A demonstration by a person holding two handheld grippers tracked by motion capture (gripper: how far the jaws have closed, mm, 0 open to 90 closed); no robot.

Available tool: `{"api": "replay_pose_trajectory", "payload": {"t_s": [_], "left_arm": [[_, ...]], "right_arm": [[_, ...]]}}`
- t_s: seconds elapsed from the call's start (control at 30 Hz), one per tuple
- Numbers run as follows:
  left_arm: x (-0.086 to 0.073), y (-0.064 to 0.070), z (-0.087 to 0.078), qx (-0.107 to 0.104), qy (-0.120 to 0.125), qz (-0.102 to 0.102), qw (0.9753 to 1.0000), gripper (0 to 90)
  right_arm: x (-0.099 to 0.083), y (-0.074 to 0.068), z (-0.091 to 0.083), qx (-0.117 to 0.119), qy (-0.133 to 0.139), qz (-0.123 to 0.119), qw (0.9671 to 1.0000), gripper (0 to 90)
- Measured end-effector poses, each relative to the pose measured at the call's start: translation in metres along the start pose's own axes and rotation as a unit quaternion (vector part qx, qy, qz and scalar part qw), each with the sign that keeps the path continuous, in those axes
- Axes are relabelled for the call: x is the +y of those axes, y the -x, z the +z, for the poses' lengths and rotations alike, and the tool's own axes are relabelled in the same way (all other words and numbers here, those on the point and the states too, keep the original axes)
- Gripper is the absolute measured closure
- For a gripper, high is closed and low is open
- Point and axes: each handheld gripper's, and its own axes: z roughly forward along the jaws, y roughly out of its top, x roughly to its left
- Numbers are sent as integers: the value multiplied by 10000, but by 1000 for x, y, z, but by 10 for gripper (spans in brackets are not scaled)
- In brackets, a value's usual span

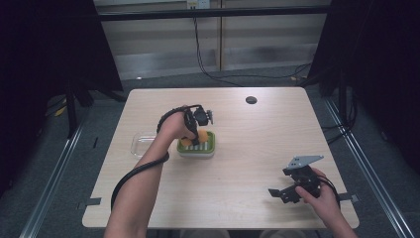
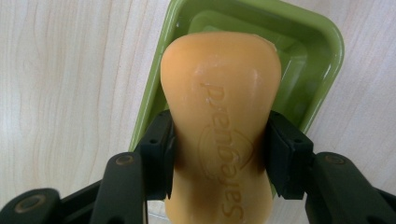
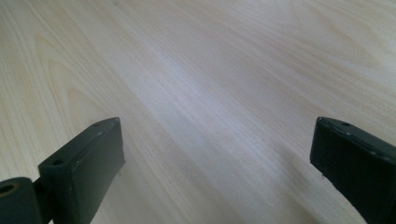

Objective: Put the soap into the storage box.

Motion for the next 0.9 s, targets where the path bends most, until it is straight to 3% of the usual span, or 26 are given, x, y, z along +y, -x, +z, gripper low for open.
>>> {"api": "replay_pose_trajectory", "payload": {"t_s": [0.4,0.5,0.53,0.57,0.7,0.77,0.9], "left_arm": [[0,2,10,-69,38,-36,10000,491],[0,1,8,-79,119,-183,9997,487],[0,1,7,15,254,-266,9993,481],[1,0,4,-133,279,-338,9989,455],[2,0,-3,-92,283,-320,9990,407],[2,0,-6,-185,286,-376,9987,405],[0,2,-8,-142,398,-581,9974,392]], "right_arm": [[0,-1,1,28,-8,-21,10000,26],[0,-1,0,5,-52,33,10000,27],[0,-1,0,-3,-36,11,10000,27],[0,-1,0,-5,-29,9,10000,26],[0,-1,1,49,2,-34,10000,27],[1,-1,1,15,6,-26,10000,26],[1,-2,0,-12,-8,1,10000,27]]}}
